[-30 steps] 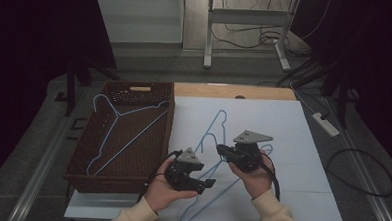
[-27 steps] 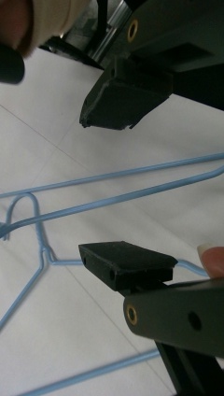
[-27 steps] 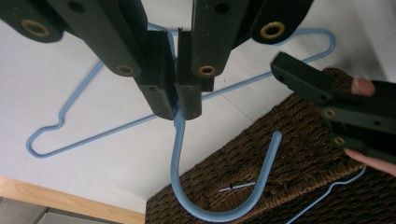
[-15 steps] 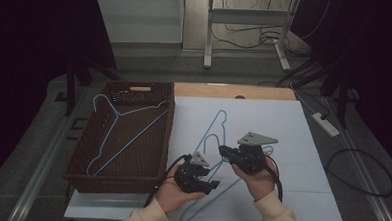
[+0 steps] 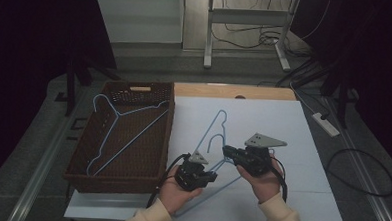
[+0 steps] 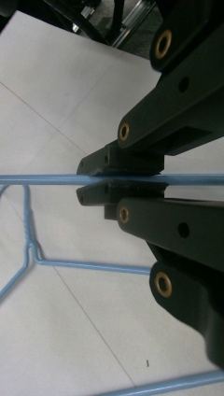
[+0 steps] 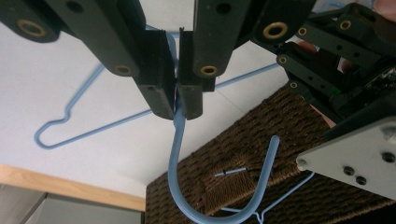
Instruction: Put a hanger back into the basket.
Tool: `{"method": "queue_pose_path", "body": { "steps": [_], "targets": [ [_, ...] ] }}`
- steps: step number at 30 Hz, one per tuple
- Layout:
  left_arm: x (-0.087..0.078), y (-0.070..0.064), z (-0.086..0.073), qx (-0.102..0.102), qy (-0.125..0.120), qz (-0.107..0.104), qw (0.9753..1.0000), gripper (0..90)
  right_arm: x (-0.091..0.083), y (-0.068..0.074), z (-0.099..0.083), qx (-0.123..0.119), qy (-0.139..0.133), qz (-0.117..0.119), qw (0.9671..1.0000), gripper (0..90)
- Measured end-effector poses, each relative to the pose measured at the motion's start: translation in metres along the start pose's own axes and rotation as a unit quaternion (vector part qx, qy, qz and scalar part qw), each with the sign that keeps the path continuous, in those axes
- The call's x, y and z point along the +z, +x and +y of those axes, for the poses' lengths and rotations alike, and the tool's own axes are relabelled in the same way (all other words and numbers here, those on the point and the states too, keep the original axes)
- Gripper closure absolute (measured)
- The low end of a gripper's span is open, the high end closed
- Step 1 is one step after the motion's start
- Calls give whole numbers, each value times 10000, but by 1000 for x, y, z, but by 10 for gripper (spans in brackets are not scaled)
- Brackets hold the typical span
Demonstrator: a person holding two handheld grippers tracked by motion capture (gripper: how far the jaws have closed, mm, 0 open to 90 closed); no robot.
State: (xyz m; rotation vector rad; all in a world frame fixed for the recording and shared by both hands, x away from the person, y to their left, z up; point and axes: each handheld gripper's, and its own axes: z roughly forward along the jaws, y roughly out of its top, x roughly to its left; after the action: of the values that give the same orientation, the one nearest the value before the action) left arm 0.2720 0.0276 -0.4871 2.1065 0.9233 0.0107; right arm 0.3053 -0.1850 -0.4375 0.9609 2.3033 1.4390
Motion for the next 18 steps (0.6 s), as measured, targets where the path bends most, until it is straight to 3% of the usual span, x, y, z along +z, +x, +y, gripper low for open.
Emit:
{"method": "queue_pose_path", "body": {
  "steps": [2,4,7,11,18],
  "targets": [
    [-2,0,0,-52,-93,-47,9999,864,-7,1,-2,-93,-192,-7,9998,674],
    [-4,0,0,-89,-158,-99,9998,865,-9,1,-2,-107,-231,-15,9997,644],
    [-8,1,1,-109,-282,-150,9994,866,-22,-1,-6,-167,-496,-91,9986,546],
    [-14,0,3,-159,-425,-253,9986,867,-37,-7,-14,-152,-658,-184,9975,484],
    [-25,-5,8,-140,-589,-348,9976,867,-61,-24,-34,-52,-699,-368,9969,420]
  ]
}}
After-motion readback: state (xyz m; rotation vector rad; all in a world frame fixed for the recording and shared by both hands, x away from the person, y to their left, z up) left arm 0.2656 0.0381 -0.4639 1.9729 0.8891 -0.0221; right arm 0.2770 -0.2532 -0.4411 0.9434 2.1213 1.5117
